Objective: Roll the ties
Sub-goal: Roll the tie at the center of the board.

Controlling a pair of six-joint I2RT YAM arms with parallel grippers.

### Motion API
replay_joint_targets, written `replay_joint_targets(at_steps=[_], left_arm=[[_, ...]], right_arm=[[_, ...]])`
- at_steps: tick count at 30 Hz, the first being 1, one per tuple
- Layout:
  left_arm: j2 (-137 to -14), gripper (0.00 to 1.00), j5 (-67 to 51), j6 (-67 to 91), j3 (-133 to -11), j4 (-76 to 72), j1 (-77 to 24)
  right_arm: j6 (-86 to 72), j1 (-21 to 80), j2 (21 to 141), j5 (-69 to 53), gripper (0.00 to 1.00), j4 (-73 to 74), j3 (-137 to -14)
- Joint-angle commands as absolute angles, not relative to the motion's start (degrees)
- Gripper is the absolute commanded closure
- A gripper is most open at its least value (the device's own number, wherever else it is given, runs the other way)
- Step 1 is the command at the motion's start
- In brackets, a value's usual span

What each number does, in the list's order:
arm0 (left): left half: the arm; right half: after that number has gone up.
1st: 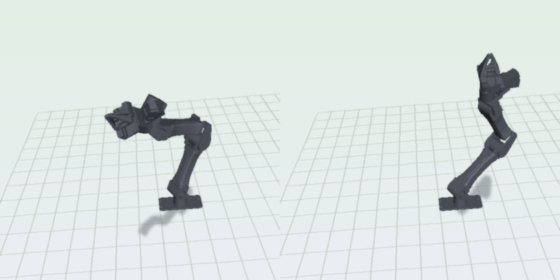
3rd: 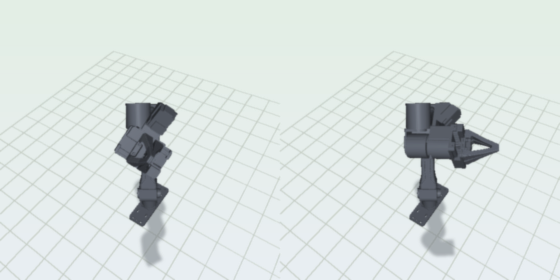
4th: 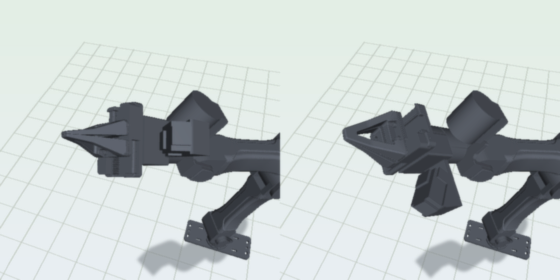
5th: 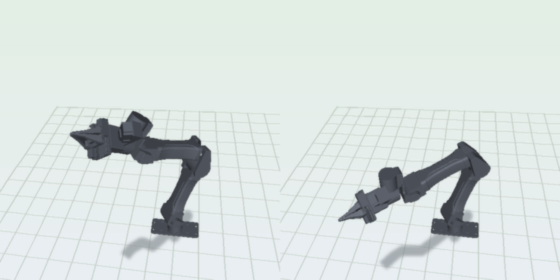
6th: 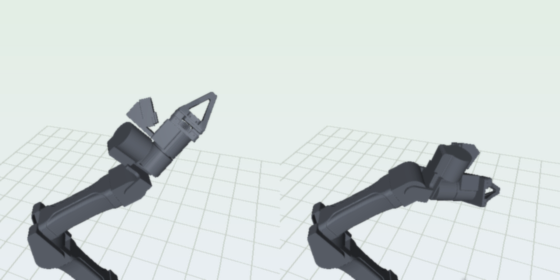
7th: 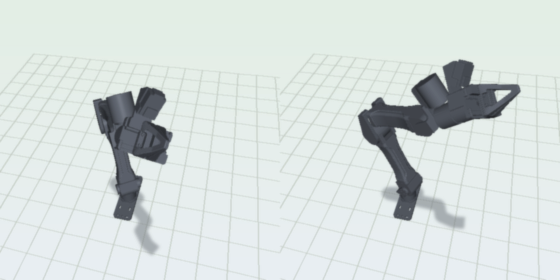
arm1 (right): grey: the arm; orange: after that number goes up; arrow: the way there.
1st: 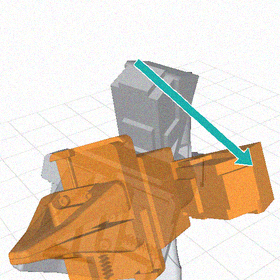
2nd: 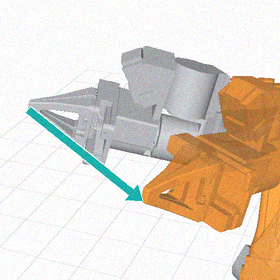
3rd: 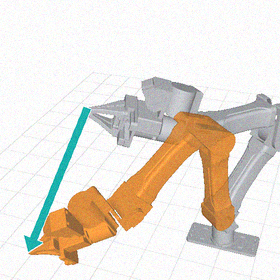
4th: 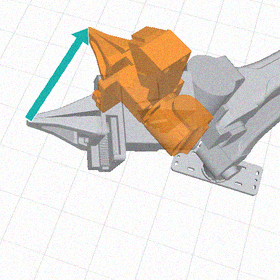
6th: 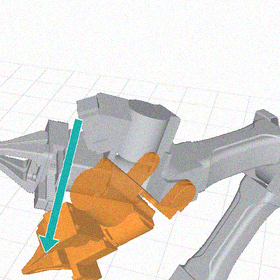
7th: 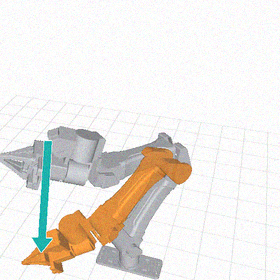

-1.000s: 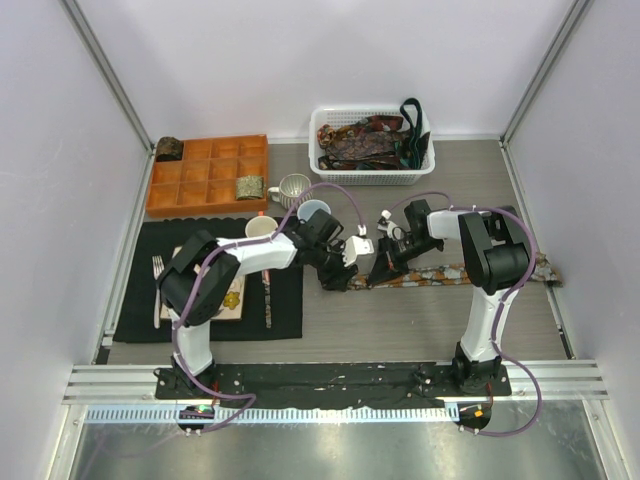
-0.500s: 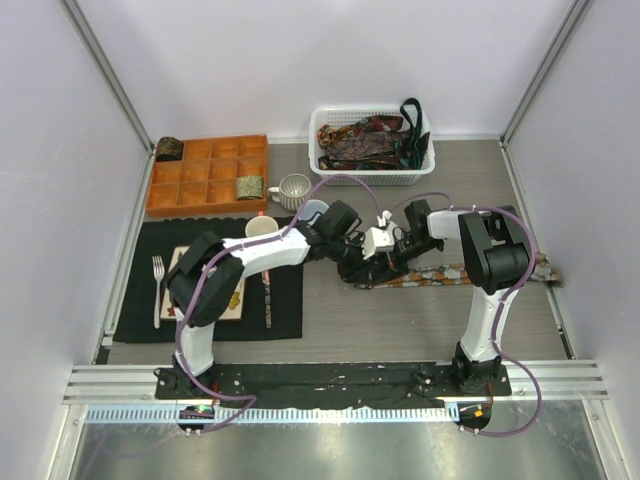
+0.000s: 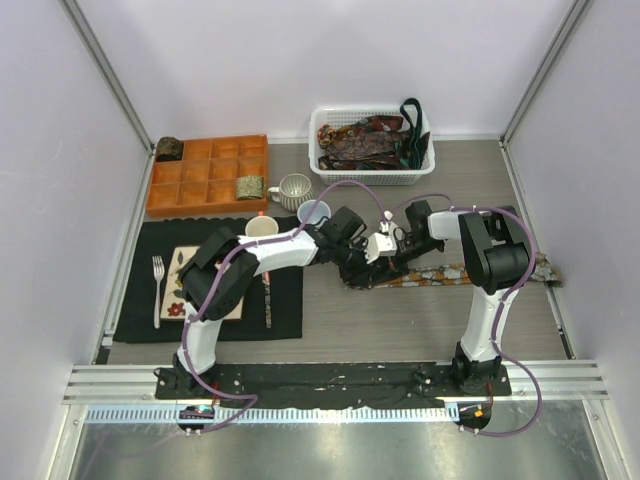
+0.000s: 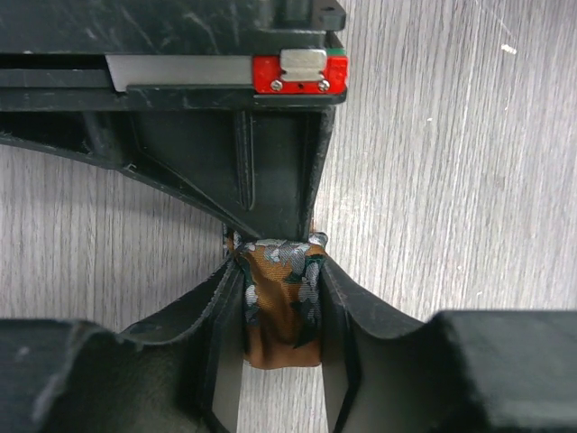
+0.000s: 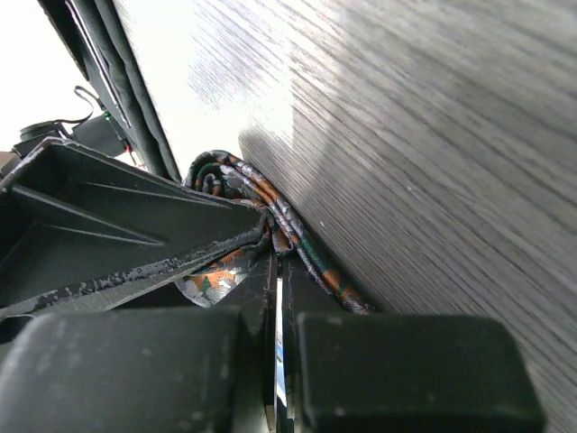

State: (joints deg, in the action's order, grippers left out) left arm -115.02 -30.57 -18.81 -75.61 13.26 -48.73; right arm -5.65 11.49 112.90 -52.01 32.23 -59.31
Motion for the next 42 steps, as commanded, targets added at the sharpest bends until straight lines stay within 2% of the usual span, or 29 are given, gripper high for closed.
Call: replay_joint_targets(at_steps=[1,7,11,12,21,31,35,37,39,42], left_arm=[[-115.58,0.65,-27.16,-22.14,-74.53,18.80,-49.22],[-115.23,0.67,-24.17,-24.34,-74.09,21.01,-49.57],[-115.05,0.67,-22.94,-24.96,-73.56,20.92,-50.10],[-114.96,0.67,-22.85,-24.87,-73.65,20.92,-50.18],[-115.58,0.65,-22.76,-24.08,-74.18,20.74,-50.36],[-115.84,0.64,-23.38,-24.26,-74.18,20.83,-50.45],[-115.75,0.63,-23.29,-24.26,-74.18,20.83,-50.45],[-115.58,0.61,-23.12,-24.52,-74.18,21.18,-50.36],[-115.05,0.59,-23.29,-24.43,-73.92,21.09,-50.19],[-112.86,0.46,-24.52,-23.21,-72.95,19.52,-49.66]], right_arm=[[-5.01,10.55,111.54,-51.23,0.99,29.09,-58.36],[-5.10,7.74,107.94,-58.17,0.87,32.78,-60.20],[-4.57,7.47,106.88,-62.38,0.67,36.29,-61.08],[-4.74,7.56,106.96,-62.75,0.65,36.65,-61.08],[-2.90,10.63,109.24,-58.99,0.63,37.00,-61.00],[-6.24,11.25,110.65,-54.13,0.64,30.24,-60.21],[-7.21,11.51,110.66,-56.15,0.78,28.48,-59.85],[-6.86,11.60,110.65,-56.51,0.97,28.48,-59.77],[-6.51,11.60,110.65,-55.81,0.99,28.83,-59.77],[-5.63,11.60,110.83,-54.41,0.99,29.44,-59.77]])
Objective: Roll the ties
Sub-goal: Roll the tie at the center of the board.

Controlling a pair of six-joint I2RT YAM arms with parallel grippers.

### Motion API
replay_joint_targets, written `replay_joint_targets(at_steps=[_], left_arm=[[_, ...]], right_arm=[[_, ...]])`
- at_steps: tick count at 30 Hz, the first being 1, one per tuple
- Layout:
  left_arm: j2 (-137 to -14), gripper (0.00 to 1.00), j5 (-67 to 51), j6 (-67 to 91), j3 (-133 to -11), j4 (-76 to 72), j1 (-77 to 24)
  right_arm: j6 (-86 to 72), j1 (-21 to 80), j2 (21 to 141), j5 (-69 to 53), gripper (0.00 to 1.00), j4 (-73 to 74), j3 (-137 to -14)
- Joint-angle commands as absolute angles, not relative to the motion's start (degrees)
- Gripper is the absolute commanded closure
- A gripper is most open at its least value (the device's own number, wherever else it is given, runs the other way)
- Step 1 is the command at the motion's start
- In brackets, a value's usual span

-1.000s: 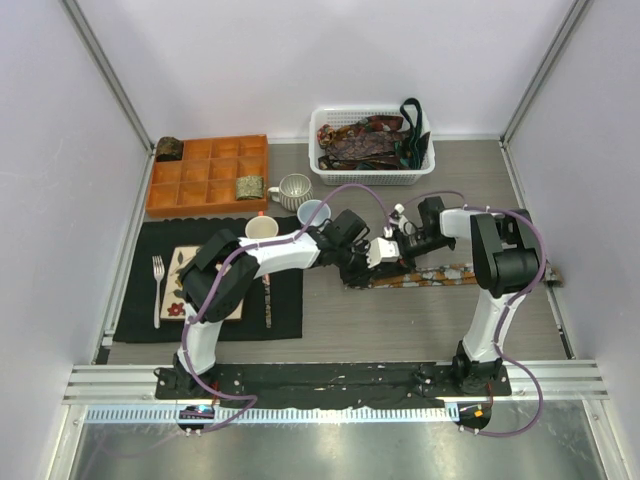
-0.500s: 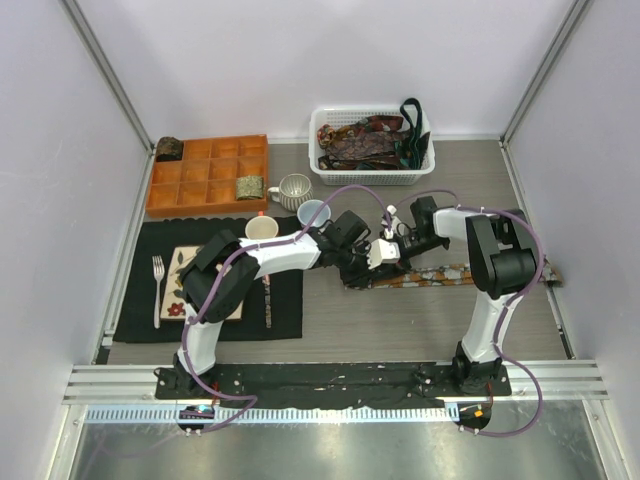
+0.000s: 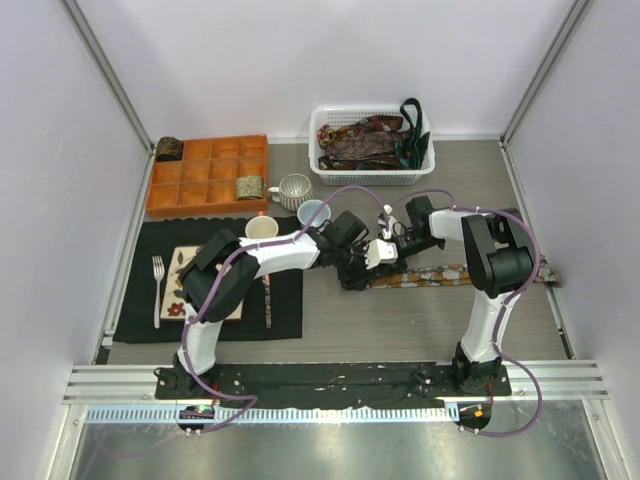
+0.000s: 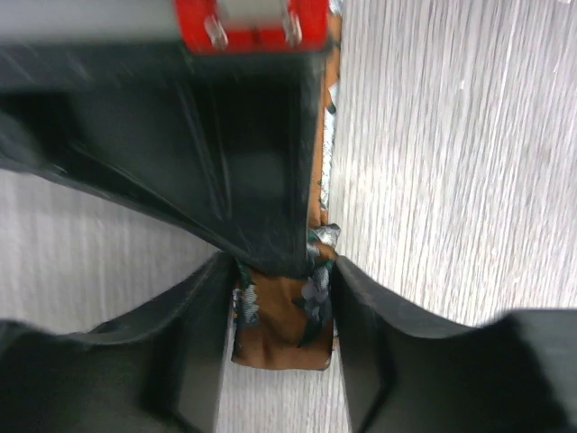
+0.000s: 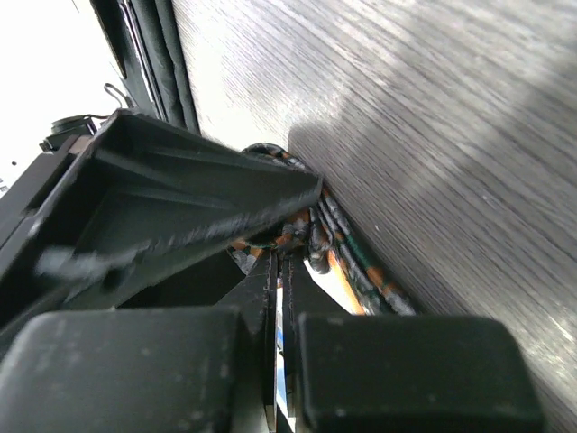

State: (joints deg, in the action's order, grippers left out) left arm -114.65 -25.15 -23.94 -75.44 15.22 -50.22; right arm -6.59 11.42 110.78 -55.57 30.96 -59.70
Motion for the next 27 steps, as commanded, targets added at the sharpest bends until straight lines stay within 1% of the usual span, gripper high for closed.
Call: replay_joint_targets(at_steps=[1,4,7,11,16,20,22,26,27], left_arm=[[-112.24,0.42,-24.96,-23.03,-72.60,18.29,-49.48],[-109.69,0.34,-25.05,-22.59,-71.37,16.18,-49.39],[-107.85,0.29,-24.00,-22.59,-70.40,14.50,-49.40],[-107.75,0.24,-22.85,-23.29,-70.13,13.71,-49.57],[-110.65,0.19,-21.01,-25.22,-72.59,14.59,-50.89],[-113.90,0.19,-18.90,-27.15,-77.07,19.06,-51.77],[-115.39,0.23,-18.63,-28.82,-78.39,22.23,-51.68],[-115.05,0.29,-20.04,-30.58,-77.08,25.30,-51.77],[-114.96,0.33,-20.47,-30.85,-77.08,26.01,-51.68]], right_arm=[[-5.45,11.69,110.83,-53.97,0.99,29.44,-59.68],[-4.84,11.69,111.36,-53.26,0.99,29.62,-59.68],[-4.31,11.60,111.71,-53.00,0.99,29.88,-59.77],[-3.96,11.69,111.45,-53.70,0.99,30.50,-59.94],[-3.52,11.69,111.18,-53.96,0.99,30.41,-60.21],[-3.60,11.69,111.09,-54.84,0.99,30.23,-59.94],[-3.78,11.69,110.83,-55.19,0.99,30.32,-59.85],[-4.13,11.60,110.48,-55.90,0.99,30.23,-59.85],[-4.04,11.69,110.30,-56.16,0.99,30.15,-59.94]])
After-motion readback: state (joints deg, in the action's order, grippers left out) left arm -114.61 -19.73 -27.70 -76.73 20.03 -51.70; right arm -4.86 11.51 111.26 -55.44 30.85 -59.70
